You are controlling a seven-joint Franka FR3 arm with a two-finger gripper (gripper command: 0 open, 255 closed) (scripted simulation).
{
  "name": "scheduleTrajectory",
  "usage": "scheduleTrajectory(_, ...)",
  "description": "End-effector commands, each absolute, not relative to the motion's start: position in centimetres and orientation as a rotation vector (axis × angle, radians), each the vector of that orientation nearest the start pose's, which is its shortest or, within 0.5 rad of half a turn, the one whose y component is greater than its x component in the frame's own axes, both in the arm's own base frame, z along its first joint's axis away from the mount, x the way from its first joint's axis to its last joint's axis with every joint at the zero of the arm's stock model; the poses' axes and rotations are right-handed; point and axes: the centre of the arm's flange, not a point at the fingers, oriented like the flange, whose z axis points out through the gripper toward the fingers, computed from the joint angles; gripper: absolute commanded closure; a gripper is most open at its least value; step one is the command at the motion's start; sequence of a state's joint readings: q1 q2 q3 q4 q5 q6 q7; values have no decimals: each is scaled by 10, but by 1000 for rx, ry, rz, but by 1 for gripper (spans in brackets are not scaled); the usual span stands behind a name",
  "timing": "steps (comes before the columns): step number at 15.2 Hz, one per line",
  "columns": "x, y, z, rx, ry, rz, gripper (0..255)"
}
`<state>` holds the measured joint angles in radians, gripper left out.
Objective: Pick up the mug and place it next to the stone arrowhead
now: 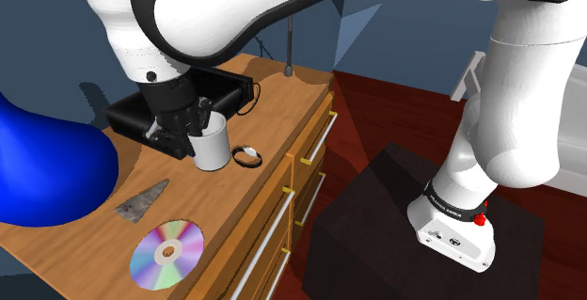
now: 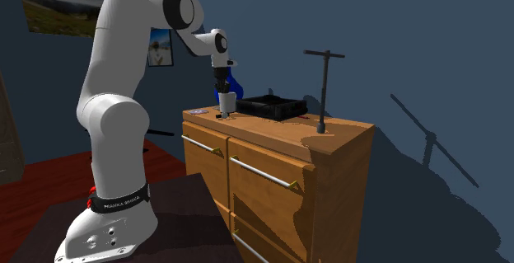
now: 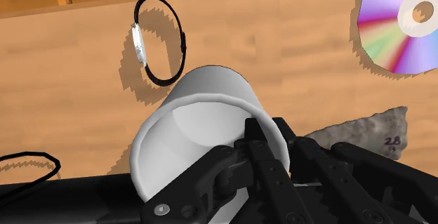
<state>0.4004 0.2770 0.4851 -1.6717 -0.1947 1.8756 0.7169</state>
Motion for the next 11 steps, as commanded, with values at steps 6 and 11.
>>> scheduleTrajectory(6, 429, 462, 453, -3189, -349, -23, 0)
scheduleTrajectory(11, 429, 462, 453, -3189, -349, -23, 0)
